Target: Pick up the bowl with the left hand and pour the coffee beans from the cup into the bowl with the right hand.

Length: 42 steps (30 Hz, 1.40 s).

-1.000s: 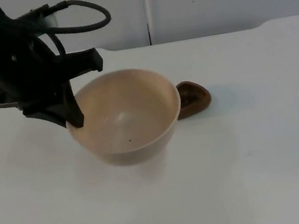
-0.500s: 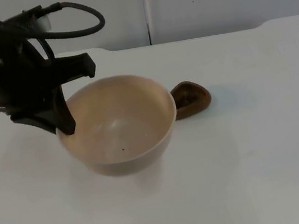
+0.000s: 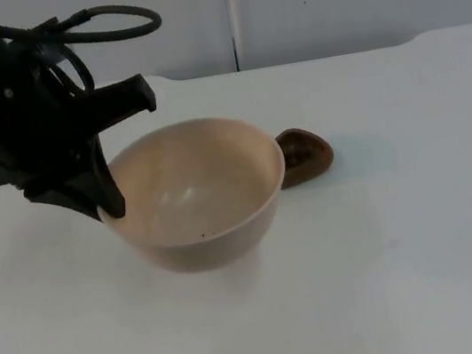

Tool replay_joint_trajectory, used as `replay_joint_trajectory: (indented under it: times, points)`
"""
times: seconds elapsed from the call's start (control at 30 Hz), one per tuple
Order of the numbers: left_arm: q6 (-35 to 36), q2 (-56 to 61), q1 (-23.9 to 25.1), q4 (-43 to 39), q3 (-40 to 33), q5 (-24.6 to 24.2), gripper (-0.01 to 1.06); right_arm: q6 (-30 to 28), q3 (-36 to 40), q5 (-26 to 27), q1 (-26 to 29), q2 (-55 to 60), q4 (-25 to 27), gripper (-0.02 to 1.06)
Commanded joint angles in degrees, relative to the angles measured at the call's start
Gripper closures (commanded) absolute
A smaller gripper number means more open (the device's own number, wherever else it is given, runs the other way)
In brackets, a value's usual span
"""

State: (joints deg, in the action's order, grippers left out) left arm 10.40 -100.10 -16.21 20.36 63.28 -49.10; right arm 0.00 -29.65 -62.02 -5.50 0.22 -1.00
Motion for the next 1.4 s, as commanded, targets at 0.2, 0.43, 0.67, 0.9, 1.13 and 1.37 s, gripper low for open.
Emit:
replay_joint_trajectory:
  times: [0.2, 0.43, 0.67, 0.9, 1.13, 1.37]
  points:
    - [12.71, 0.69, -5.1, -11.47, -0.19, -0.1, 1.0, -0.62, 0.13, 0.2, 0.3, -0.22, 0.01, -0.01]
    - [22.77, 0.69, -10.26, -20.36, -0.19, -0.12, 1.0, -0.62, 0.13, 0.31, 0.3, -0.22, 0.0, -0.01]
    - [24.06, 0.69, -10.39, -20.77, -0.19, -0.41, 1.0, -0.47, -0.1, 0.66, 0.3, -0.22, 0.0, -0.01]
    - [24.06, 0.69, -10.39, -19.78, -0.19, -1.56, 1.0, -0.63, -2.9, 7.18, 0.3, 7.88, 0.08, -0.01]
    - [24.06, 0.69, -10.39, -19.78, -0.19, -1.56, 1.0, -0.63, -7.13, 14.52, 0.3, 23.3, 0.22, -0.01]
    - [24.06, 0.69, -10.39, -19.78, -0.19, -1.56, 1.0, -0.63, -14.08, 16.48, 0.3, 36.74, 1.31, -0.01]
